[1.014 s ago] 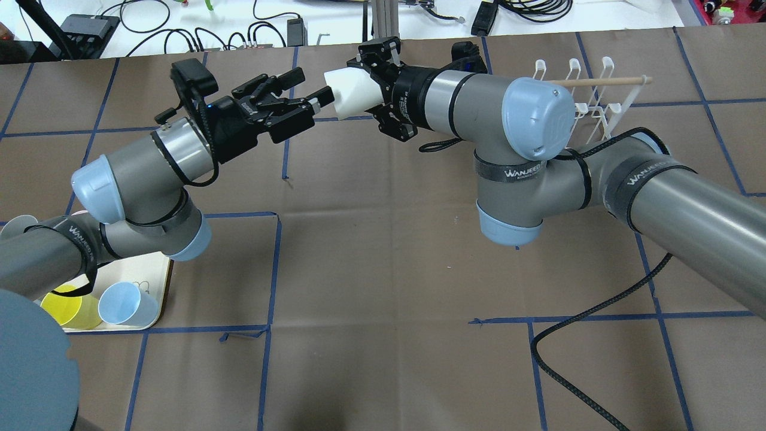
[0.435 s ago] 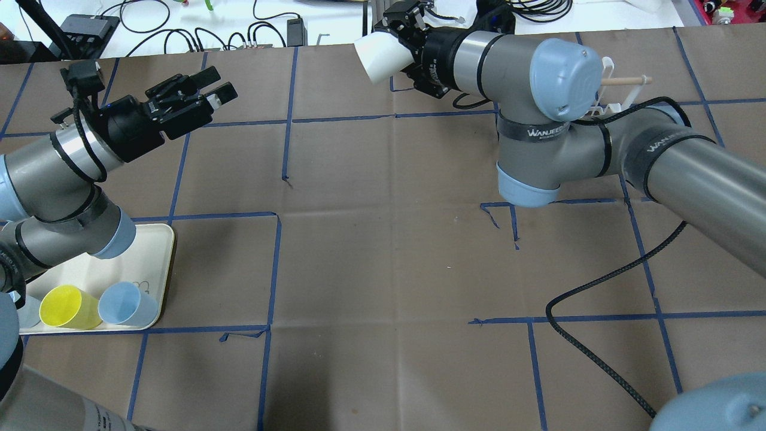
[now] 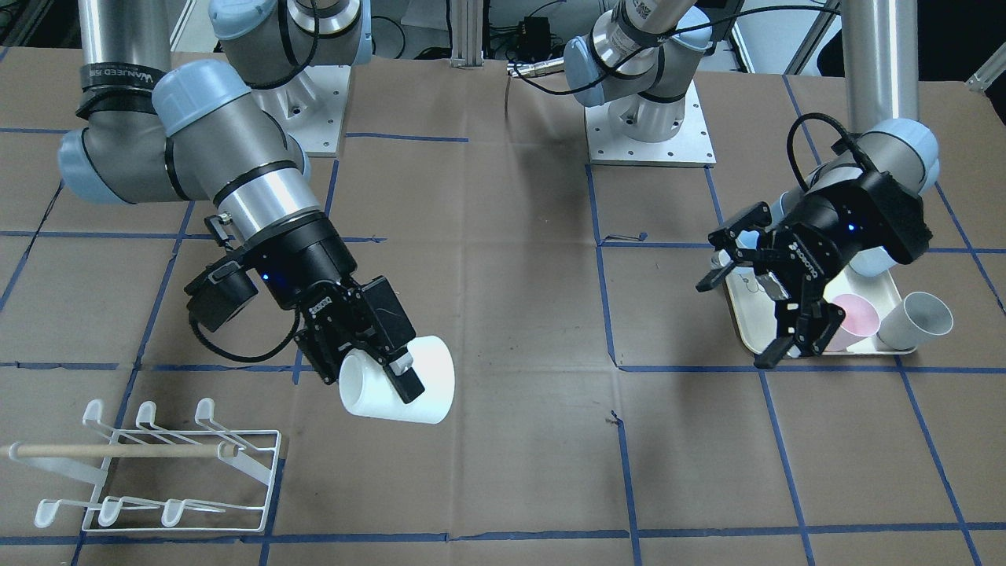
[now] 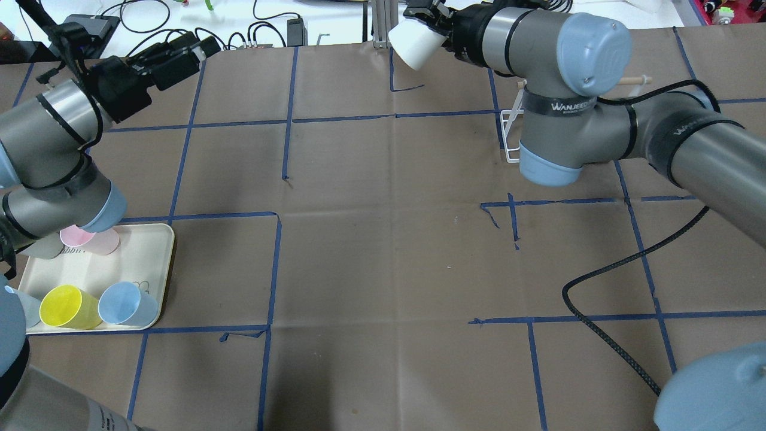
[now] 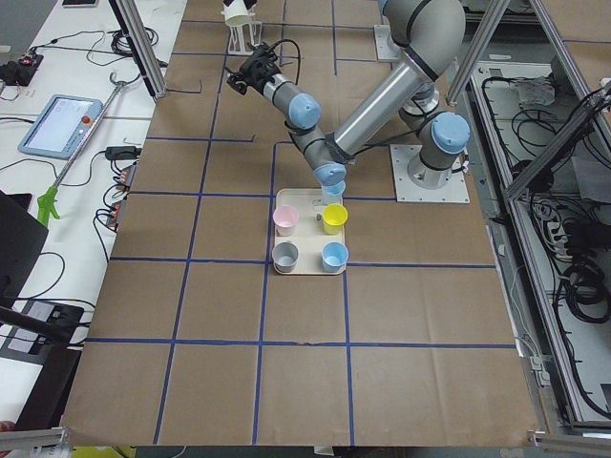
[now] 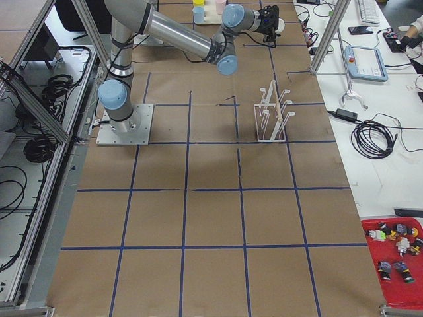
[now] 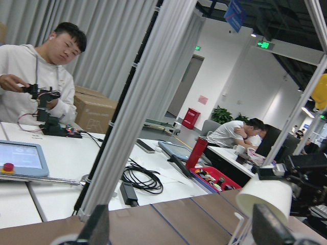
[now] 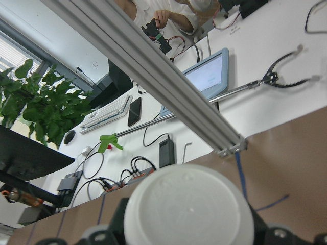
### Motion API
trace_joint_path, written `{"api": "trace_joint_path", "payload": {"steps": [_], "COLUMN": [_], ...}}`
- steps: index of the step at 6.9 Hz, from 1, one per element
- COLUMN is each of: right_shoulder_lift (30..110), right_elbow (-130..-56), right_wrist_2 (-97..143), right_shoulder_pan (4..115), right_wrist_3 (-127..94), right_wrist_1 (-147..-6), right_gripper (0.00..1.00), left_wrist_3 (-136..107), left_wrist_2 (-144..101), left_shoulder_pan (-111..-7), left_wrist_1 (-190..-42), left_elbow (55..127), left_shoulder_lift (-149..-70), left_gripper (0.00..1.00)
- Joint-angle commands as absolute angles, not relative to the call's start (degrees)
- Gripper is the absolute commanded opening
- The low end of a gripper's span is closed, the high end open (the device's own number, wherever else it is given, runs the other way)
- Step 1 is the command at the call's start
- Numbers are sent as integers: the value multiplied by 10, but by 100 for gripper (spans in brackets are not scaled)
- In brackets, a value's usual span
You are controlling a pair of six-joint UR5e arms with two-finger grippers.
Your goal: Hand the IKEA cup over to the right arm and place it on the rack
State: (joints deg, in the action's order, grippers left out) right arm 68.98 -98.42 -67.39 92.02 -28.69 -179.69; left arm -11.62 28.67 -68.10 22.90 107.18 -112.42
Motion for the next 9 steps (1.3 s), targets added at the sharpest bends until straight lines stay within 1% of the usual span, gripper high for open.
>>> {"api": "trace_joint_path", "payload": {"steps": [1, 3, 4, 6, 8, 9], "right_shoulder_lift": [644, 592, 574, 573, 577, 577], "right_elbow": [-931, -872, -853, -874, -914, -921], "right_wrist_2": [-761, -757, -758, -759, -760, -761], "right_shoulder_pan": [893, 857, 848, 833, 815, 812], "right_wrist_3": [-81, -11, 22, 71, 73, 72], "right_wrist_1": [-1792, -1796, -1795, -1791, -1791, -1792], "right_gripper": [16, 16, 16, 16, 16, 16], "left_wrist_3": [-110, -81, -68, -47, 8, 21], "left_wrist_2": [426, 578, 666, 818, 901, 930], "left_shoulder_pan": [-727, -761, -786, -817, -814, -810], "left_wrist_1": [83, -128, -251, -494, -685, -742], "left_elbow": [1002, 935, 917, 911, 915, 934], "left_shoulder_lift": [-1113, -1089, -1068, -1031, -999, -975], "left_gripper": [98, 98, 98, 99, 99, 99]}}
